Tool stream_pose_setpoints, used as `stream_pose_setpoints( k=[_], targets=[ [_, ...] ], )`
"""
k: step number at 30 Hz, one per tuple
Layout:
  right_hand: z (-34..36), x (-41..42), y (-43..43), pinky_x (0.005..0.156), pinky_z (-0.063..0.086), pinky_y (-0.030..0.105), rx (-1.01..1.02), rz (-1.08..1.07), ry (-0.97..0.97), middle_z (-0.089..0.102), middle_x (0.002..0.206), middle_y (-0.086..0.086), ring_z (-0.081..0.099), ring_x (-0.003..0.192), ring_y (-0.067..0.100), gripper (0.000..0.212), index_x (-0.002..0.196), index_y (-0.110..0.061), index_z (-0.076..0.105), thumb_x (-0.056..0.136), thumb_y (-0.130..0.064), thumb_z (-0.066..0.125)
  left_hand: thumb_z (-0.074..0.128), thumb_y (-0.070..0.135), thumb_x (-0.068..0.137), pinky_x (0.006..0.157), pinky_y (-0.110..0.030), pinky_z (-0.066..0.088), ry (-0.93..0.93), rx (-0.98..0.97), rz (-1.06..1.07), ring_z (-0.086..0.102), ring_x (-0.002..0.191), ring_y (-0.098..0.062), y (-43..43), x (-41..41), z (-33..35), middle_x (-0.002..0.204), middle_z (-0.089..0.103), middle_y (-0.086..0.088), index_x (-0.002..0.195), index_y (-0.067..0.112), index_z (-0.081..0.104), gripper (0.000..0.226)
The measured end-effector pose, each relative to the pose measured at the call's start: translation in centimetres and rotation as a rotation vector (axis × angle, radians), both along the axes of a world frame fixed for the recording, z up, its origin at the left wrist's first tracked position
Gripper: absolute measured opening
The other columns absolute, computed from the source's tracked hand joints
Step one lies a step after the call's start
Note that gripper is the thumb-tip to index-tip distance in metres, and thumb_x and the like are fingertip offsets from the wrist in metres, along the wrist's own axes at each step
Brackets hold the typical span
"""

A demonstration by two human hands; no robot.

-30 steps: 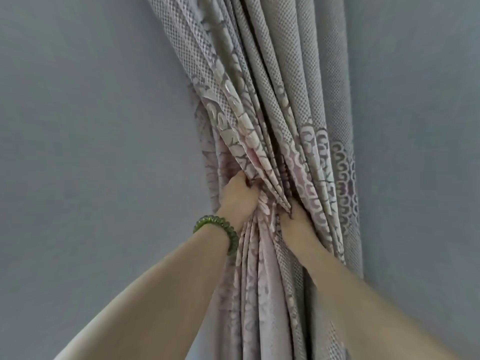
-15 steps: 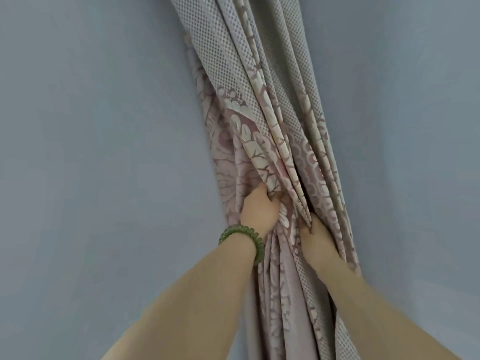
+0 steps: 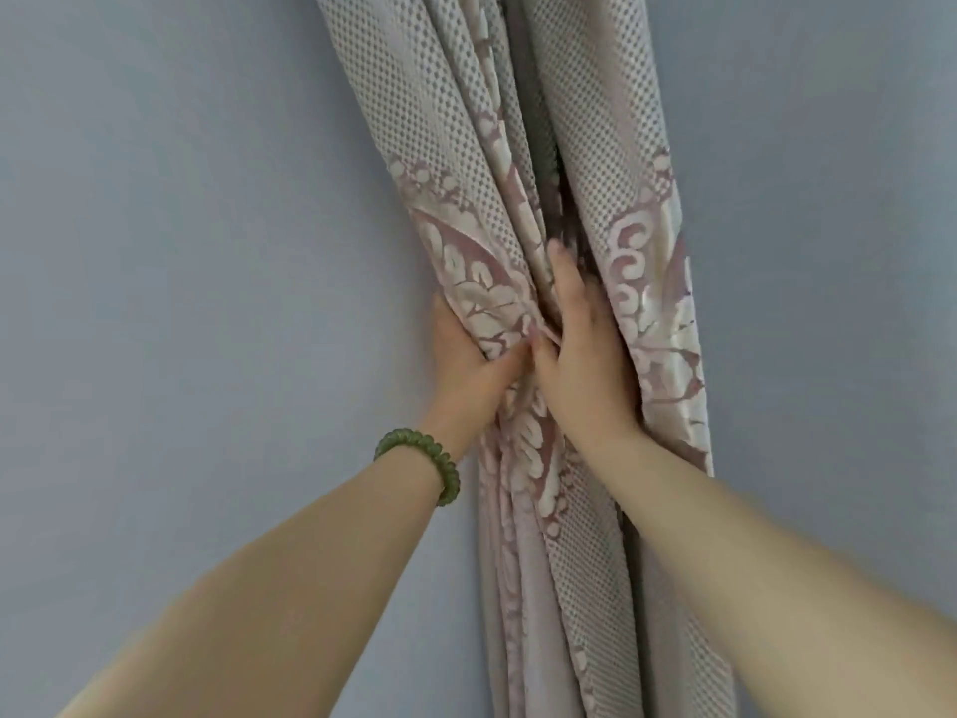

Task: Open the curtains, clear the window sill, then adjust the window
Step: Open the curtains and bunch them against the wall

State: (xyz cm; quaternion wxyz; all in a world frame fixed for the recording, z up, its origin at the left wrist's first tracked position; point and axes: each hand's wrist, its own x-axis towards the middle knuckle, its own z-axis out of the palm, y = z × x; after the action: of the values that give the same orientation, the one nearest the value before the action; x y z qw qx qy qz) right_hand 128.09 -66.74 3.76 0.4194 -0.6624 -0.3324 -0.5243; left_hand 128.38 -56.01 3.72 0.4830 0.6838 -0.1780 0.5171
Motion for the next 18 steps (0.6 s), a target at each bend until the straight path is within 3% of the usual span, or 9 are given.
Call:
stream_pose_setpoints(
  k=[2,3,5,6,8,10,12,15,18],
  targets=[
    [0.8,-0.6,0.2,0.112,0.026,0.021,-0.132,-0.083,0.011,0.040,0.139,-0.006,0.035,0.123,0.007,0.047,0.143,-0.033,0.030,0.097,-0.024,0.037,0.064,0.026,0.082,0.107,-0.011,0.035,-0.104,-0.052,-0.015,0.044,0.124,0.002,0.3,-0.5,0.8,0.138,0.042,0.006,0.136,0.018,0.029,0.065],
    [1.3,-0.9,0.5,0.099,0.031,0.017,-0.218,-0.108,0.103,0.041,0.130,-0.013,0.036,0.107,0.003,0.044,0.141,-0.034,0.035,0.097,-0.034,0.029,0.058,0.023,0.088,0.105,-0.011,0.034,-0.145,-0.072,0.025,0.043,0.121,0.002,0.4,-0.6,1.4,0.139,0.039,0.003,0.139,0.015,0.026,0.060],
    [1.7,-1.1,0.8,0.080,0.040,0.033,-0.286,-0.175,0.245,0.047,0.119,-0.007,0.040,0.089,0.013,0.047,0.136,-0.033,0.041,0.094,-0.044,0.022,0.046,0.021,0.096,0.093,-0.006,0.028,-0.127,-0.052,0.200,0.037,0.107,-0.001,0.2,-0.6,2.5,0.140,0.034,-0.011,0.146,0.008,0.019,0.058],
    [1.8,-1.1,1.0,0.077,0.041,0.040,-0.309,-0.250,0.246,0.048,0.123,0.000,0.045,0.089,0.022,0.045,0.137,-0.032,0.039,0.096,-0.040,0.023,0.043,0.018,0.097,0.085,-0.007,0.028,-0.105,-0.019,0.276,0.037,0.101,-0.005,0.1,-0.4,3.0,0.136,0.034,-0.017,0.145,0.005,0.022,0.054],
    [2.0,-0.5,1.1,0.084,0.044,0.044,-0.360,-0.377,0.251,0.042,0.137,0.009,0.050,0.109,0.035,0.046,0.144,-0.032,0.027,0.099,-0.024,0.029,0.043,0.013,0.096,0.079,-0.023,0.037,-0.104,0.073,0.317,0.049,0.094,-0.020,-0.1,0.3,3.8,0.123,0.040,-0.023,0.128,0.001,0.041,0.034],
    [2.5,0.5,0.4,0.104,0.036,0.038,-0.382,-0.464,0.265,0.030,0.150,0.011,0.037,0.132,0.033,0.052,0.148,-0.034,0.016,0.099,-0.022,0.028,0.042,0.009,0.094,0.073,-0.031,0.039,-0.052,0.175,0.293,0.049,0.086,-0.028,-0.4,1.3,4.9,0.113,0.043,-0.023,0.101,0.004,0.044,0.008],
    [3.1,1.8,-0.4,0.113,0.024,0.029,-0.355,-0.504,0.285,0.024,0.155,0.008,0.024,0.142,0.025,0.052,0.149,-0.034,0.013,0.099,-0.026,0.026,0.040,0.007,0.093,0.072,-0.029,0.033,0.006,0.279,0.268,0.045,0.088,-0.025,-0.5,2.9,6.4,0.111,0.046,-0.021,0.092,0.012,0.038,0.006],
    [4.2,4.0,-1.4,0.094,0.025,0.019,-0.327,-0.446,0.357,0.033,0.149,0.013,0.034,0.135,0.030,0.053,0.149,-0.025,0.017,0.099,-0.012,0.030,0.041,0.007,0.092,0.076,-0.031,0.037,0.050,0.393,0.237,0.050,0.100,-0.029,-1.3,5.6,8.1,0.109,0.051,-0.022,0.100,0.004,0.046,0.010],
    [5.1,6.5,-2.3,0.088,0.020,0.023,-0.245,-0.213,0.436,0.032,0.149,0.018,0.033,0.135,0.034,0.049,0.148,-0.018,0.021,0.101,-0.009,0.028,0.042,0.006,0.090,0.077,-0.037,0.044,0.032,0.435,0.242,0.054,0.097,-0.034,-2.5,9.0,8.9,0.105,0.055,-0.023,0.095,0.002,0.047,0.009]
  ],
)
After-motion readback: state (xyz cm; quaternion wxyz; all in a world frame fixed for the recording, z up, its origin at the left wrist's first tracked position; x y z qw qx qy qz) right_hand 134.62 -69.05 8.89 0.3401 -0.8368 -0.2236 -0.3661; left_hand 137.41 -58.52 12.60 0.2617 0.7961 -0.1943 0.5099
